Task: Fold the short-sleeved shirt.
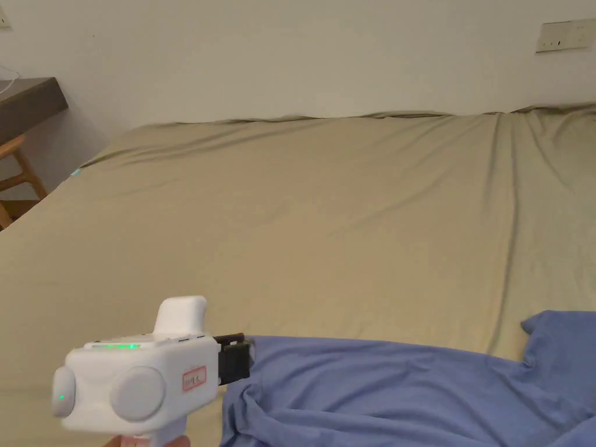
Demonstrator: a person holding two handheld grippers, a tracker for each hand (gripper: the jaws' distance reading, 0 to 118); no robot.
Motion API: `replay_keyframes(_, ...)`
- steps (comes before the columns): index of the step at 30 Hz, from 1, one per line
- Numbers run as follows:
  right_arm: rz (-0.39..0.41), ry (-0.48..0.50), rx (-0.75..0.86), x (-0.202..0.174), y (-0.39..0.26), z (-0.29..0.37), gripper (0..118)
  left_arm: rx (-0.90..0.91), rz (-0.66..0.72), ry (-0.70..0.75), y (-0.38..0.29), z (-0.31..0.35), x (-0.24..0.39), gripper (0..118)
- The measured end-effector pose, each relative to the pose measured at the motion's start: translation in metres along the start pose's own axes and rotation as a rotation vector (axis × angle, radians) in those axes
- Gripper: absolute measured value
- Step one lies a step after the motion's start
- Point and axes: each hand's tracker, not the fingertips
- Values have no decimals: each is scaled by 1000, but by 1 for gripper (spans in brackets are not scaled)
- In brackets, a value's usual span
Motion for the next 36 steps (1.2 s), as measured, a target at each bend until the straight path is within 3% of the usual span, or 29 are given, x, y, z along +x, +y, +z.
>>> replay_keyframes(5,-11,-39,-44,5,12,-27,3,-222,13,127,35,-130,-34,95)
replay_keyframes(8,-4,-61,-74,8,17,-45,3,-302,65,95,28,-175,-50,95)
replay_keyframes(11,9,-66,-95,10,21,-61,3,-342,-17,132,15,-191,-52,90)
replay_keyframes(12,14,-65,-100,10,23,-64,3,-293,-58,127,17,-179,-44,82)
replay_keyframes(13,18,-64,-104,9,24,-68,3,-275,-90,133,18,-171,-36,51)
replay_keyframes(14,20,-63,-106,10,24,-71,3,-284,-96,128,17,-171,-34,2)
replay_keyframes(19,-4,-30,-114,20,30,-87,3,-279,-55,106,21,-157,-34,1)
replay_keyframes(20,-17,-18,-115,24,38,-89,25,-262,-49,99,24,-149,-32,1)
replay_keyframes(22,-54,-14,-130,39,50,-100,108,-233,-55,59,31,-126,-18,2)
replay_keyframes(23,-64,-21,-138,47,55,-109,118,-218,-62,60,35,-117,-12,1)
replay_keyframes(26,-109,-40,-115,86,74,-138,118,-160,-64,32,44,-96,-5,1)
replay_keyframes(29,-197,-60,-237,128,90,-198,118,-144,-42,7,47,-91,-10,1)
replay_keyframes(34,-234,-147,-443,165,94,-320,118,-173,-28,22,47,-102,-11,2)
replay_keyframes(35,-246,-153,-483,165,93,-337,110,-179,-23,27,47,-105,-10,1)
replay_keyframes(36,-254,-146,-502,163,91,-348,96,-181,-23,27,48,-107,-9,1)
